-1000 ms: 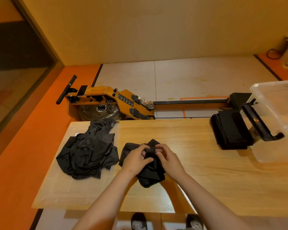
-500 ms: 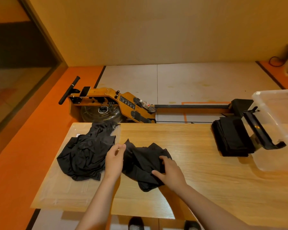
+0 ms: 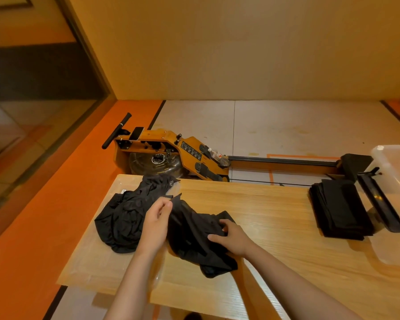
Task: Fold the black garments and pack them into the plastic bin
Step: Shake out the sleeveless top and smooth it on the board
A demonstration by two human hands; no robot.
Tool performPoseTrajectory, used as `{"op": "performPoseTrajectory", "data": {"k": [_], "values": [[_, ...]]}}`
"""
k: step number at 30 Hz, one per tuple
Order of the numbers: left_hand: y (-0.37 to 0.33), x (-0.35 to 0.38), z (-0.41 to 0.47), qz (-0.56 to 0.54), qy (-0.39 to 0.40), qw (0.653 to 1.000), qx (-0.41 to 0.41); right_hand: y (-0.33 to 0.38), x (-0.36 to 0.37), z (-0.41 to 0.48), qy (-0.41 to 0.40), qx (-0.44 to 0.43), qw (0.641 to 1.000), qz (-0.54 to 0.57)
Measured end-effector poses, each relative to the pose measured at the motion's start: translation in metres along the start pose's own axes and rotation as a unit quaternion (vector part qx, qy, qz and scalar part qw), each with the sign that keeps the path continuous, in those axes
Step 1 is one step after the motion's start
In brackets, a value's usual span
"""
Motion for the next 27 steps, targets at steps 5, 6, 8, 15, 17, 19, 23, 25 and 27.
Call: {"op": "performPoseTrajectory", "data": {"k": [5, 6, 8, 15, 17, 19, 23, 25, 27], "values": [[0.021, 0.006, -0.002, -0.029, -0.005, 0.997, -0.074, -0.007, 0.001, -0.009, 0.019, 0.013, 1.000, 0.011], [0.023, 0.009, -0.004, -0.041, -0.003, 0.995, -0.086, -0.012, 0.002, -0.009, 0.019, 0.023, 0.999, -0.032], [0.028, 0.012, -0.010, -0.050, 0.008, 0.993, -0.107, -0.023, 0.005, -0.011, -0.004, 0.025, 0.988, -0.151], [0.055, 0.005, -0.024, -0.026, 0.015, 0.992, -0.119, -0.032, 0.000, -0.024, -0.129, -0.049, 0.984, -0.115], [0.054, -0.003, -0.023, -0.030, -0.011, 0.993, -0.118, -0.022, -0.012, -0.023, -0.171, -0.084, 0.980, -0.052], [0.051, -0.013, -0.019, -0.033, -0.038, 0.992, -0.116, -0.006, -0.029, -0.023, -0.199, -0.105, 0.974, 0.021], [0.025, -0.034, 0.005, -0.022, -0.081, 0.993, -0.087, 0.050, -0.069, -0.029, -0.226, -0.146, 0.948, 0.170], [0.000, -0.043, 0.023, -0.016, -0.099, 0.993, -0.055, 0.083, -0.092, -0.035, -0.245, -0.181, 0.927, 0.217], [-0.029, -0.051, 0.040, -0.003, -0.103, 0.995, -0.007, 0.115, -0.114, -0.041, -0.255, -0.216, 0.905, 0.264]]}}
Point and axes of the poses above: each hand's wrist, its own z-axis towards the middle knuckle, its own x-axis out of the palm, y = z × x, the point moved 4 cm from there along z, towards the middle knuckle, and after that the axes turned 11 degrees about z, right-handed, at the moved point
